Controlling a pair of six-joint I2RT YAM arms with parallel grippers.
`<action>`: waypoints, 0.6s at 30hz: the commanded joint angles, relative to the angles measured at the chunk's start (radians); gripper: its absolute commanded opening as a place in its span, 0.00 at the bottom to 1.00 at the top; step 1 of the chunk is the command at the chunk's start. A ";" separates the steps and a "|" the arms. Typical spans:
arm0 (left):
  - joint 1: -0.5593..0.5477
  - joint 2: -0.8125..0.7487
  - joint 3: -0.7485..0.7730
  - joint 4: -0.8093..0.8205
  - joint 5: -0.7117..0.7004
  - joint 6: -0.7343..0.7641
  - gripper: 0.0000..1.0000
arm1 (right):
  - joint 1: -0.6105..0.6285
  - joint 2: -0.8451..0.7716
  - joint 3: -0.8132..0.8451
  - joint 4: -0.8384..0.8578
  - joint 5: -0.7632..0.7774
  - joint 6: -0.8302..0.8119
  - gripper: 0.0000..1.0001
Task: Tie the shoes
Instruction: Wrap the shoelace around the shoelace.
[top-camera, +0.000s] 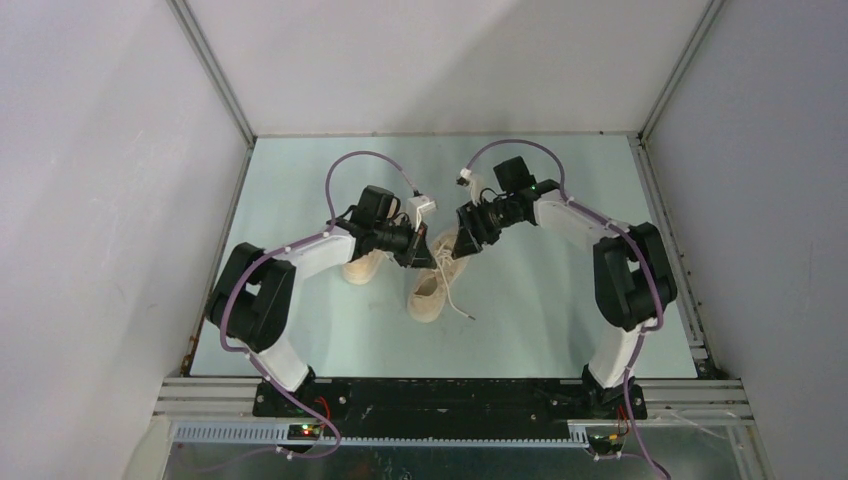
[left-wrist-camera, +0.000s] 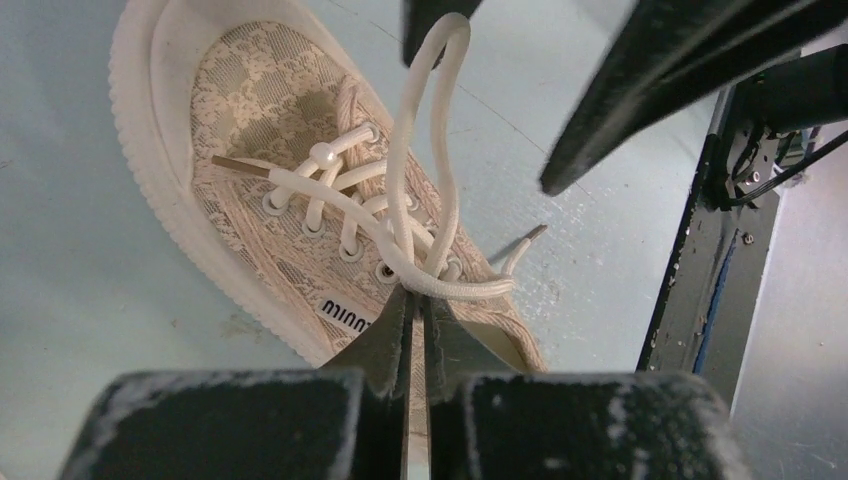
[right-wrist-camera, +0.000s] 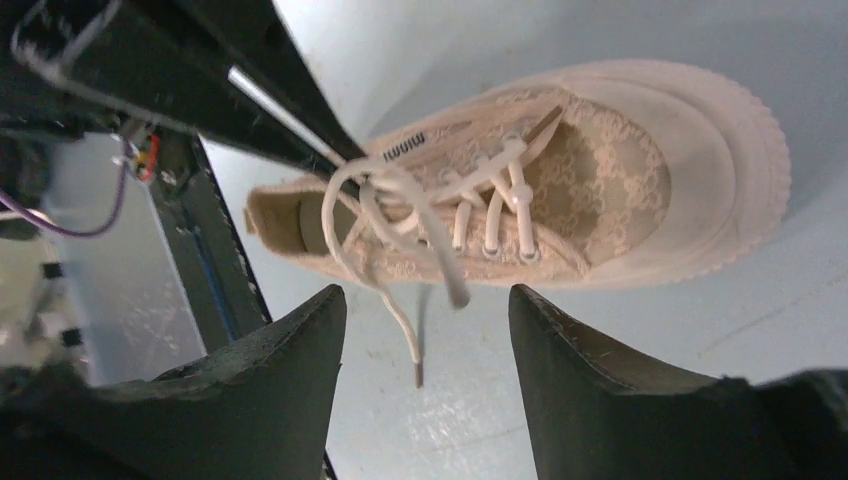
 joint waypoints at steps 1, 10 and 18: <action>-0.003 -0.017 0.019 0.019 0.072 0.008 0.05 | -0.011 0.052 0.061 0.108 -0.106 0.162 0.64; 0.000 0.005 0.042 -0.003 0.114 0.032 0.09 | -0.029 0.065 0.069 0.160 -0.156 0.203 0.06; 0.044 0.052 0.121 -0.116 0.161 0.077 0.52 | -0.023 0.031 0.075 0.116 -0.146 0.145 0.00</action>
